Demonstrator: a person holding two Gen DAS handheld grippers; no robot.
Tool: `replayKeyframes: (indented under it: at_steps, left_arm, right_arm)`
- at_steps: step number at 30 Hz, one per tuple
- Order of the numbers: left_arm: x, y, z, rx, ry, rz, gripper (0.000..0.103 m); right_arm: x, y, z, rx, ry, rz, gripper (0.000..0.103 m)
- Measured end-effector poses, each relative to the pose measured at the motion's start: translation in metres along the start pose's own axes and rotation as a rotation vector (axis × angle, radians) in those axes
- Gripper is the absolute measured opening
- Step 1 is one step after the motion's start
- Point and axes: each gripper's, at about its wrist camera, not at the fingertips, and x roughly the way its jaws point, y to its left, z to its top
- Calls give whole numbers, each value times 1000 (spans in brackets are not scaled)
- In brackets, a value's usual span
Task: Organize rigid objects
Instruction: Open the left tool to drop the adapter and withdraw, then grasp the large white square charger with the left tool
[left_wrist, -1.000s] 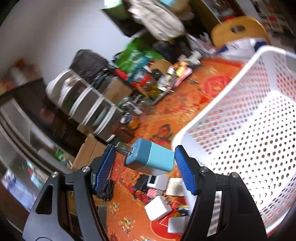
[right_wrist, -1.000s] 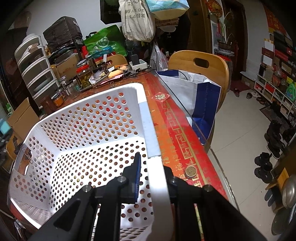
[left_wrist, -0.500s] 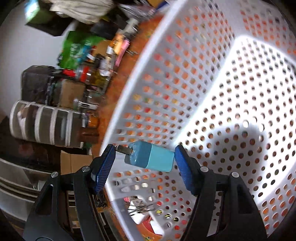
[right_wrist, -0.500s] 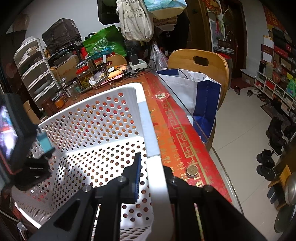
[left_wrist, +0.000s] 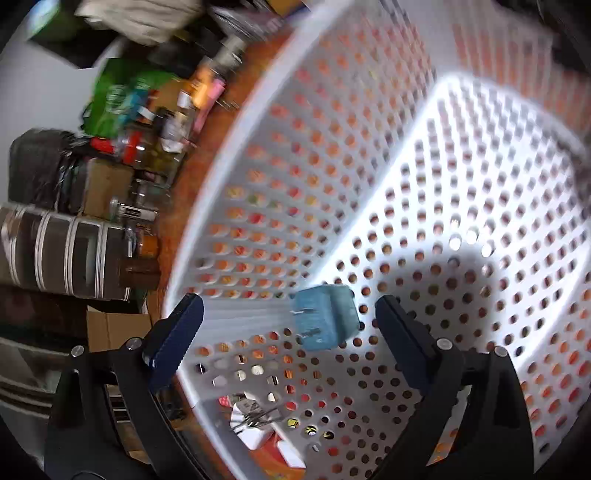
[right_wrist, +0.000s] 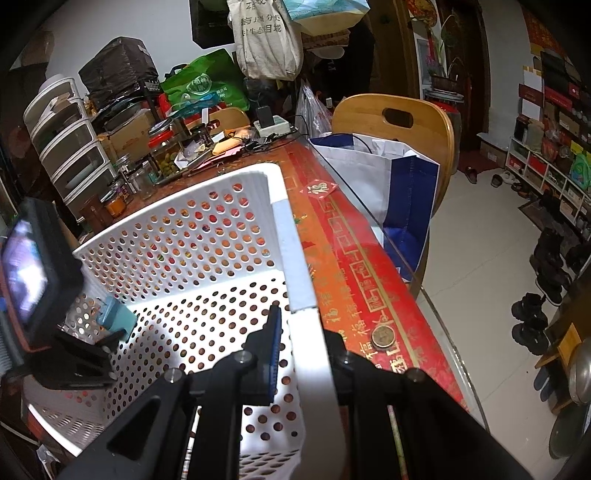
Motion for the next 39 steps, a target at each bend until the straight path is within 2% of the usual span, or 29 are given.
replayKeyframes:
  at_steps: [2, 4, 5, 6, 8, 9, 10, 11, 13, 14, 16, 20, 25, 29, 39]
  left_arm:
    - [-21, 22, -15, -101, -82, -50, 94]
    - [-46, 60, -49, -256, -181, -94, 94]
    - [-54, 76, -62, -305, -206, -111, 94]
    - [-63, 100, -83, -385, -241, -141, 96]
    - [-69, 150, -148, -600, -303, -213, 102]
    - [-69, 169, -175, -675, -320, -239, 103]
    - [-60, 184, -210, -776, -322, -259, 103]
    - [-48, 196, -240, -848, -294, -246, 103]
    - [-12, 203, -287, -945, -181, -178, 103]
    - [0, 202, -298, -963, -148, -165, 103]
    - [30, 193, -323, -1012, -77, -194, 103]
    - [54, 176, -329, -1021, -54, -300, 103]
    - [76, 150, -291, -992, -31, -362, 103]
    - [100, 139, -268, -989, -10, -357, 103]
    - [127, 132, -256, -1007, 19, -387, 101]
  right_arm:
    - [0, 0, 0, -1, 3, -4, 12]
    - [0, 1, 1, -5, 5, -9, 12]
    - [0, 1, 1, -7, 5, -11, 12]
    - [-1, 2, 0, -11, 4, -12, 12]
    - [-1, 2, 1, -14, 2, -12, 12]
    - [-1, 2, 1, -15, -1, -12, 12]
    - [-1, 2, 1, -17, -1, -14, 12]
    - [-1, 3, 0, -21, -1, -18, 12]
    - [-1, 3, 1, -30, -2, -24, 12]
    - [-1, 4, 1, -33, -3, -27, 12]
    - [-1, 4, 1, -37, -2, -30, 12]
    - [0, 5, 3, -43, 0, -21, 12]
    - [0, 6, 3, -44, 3, -33, 12]
    - [0, 5, 2, -44, 8, -37, 12]
    - [0, 6, 3, -46, 8, -39, 12]
